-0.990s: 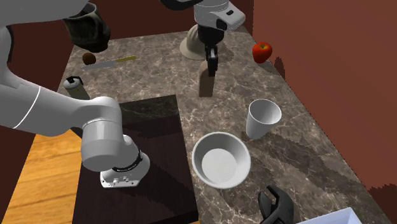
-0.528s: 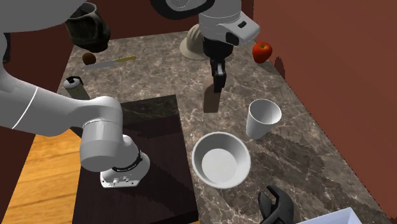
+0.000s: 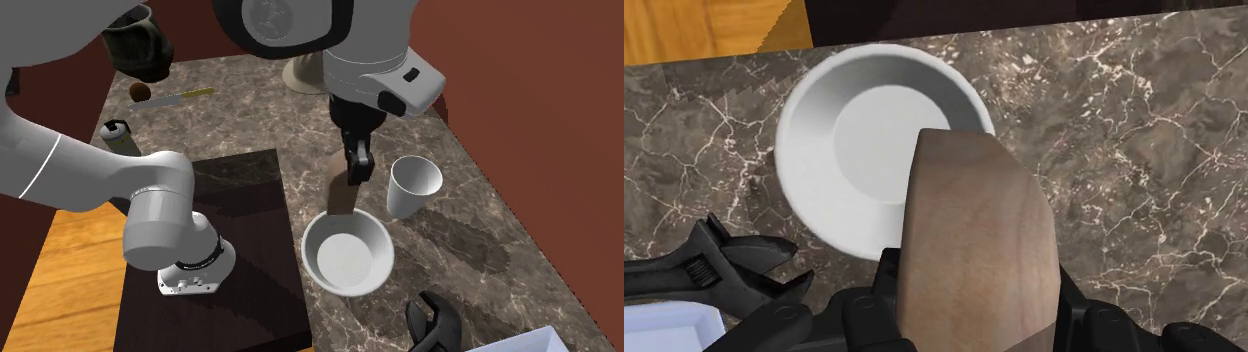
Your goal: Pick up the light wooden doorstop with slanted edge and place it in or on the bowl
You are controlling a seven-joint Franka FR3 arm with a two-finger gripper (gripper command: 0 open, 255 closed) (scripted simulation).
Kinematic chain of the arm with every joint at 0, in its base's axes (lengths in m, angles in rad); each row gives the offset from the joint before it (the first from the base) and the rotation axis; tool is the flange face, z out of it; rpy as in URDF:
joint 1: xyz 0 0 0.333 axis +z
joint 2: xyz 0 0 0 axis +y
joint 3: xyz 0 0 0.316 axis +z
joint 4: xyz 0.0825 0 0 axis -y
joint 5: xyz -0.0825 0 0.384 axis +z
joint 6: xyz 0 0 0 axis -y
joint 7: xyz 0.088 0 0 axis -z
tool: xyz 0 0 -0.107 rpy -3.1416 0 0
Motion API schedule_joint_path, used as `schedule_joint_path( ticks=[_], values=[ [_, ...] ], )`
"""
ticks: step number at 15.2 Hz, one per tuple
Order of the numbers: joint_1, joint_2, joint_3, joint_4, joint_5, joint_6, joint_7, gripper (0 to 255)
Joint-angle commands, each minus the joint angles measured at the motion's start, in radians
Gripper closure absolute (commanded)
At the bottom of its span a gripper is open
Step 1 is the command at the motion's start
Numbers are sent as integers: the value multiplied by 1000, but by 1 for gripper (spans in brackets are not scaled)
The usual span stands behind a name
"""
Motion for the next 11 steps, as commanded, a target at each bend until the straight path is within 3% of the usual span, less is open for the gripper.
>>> schedule_joint_path(
  ticks=[1,3,11],
  values=[
    [-14,17,-42,23,-20,-3,-52,255],
    [-28,34,-84,49,-38,-11,-102,255],
    [-32,13,-90,-74,-46,92,-99,255]
  ],
)
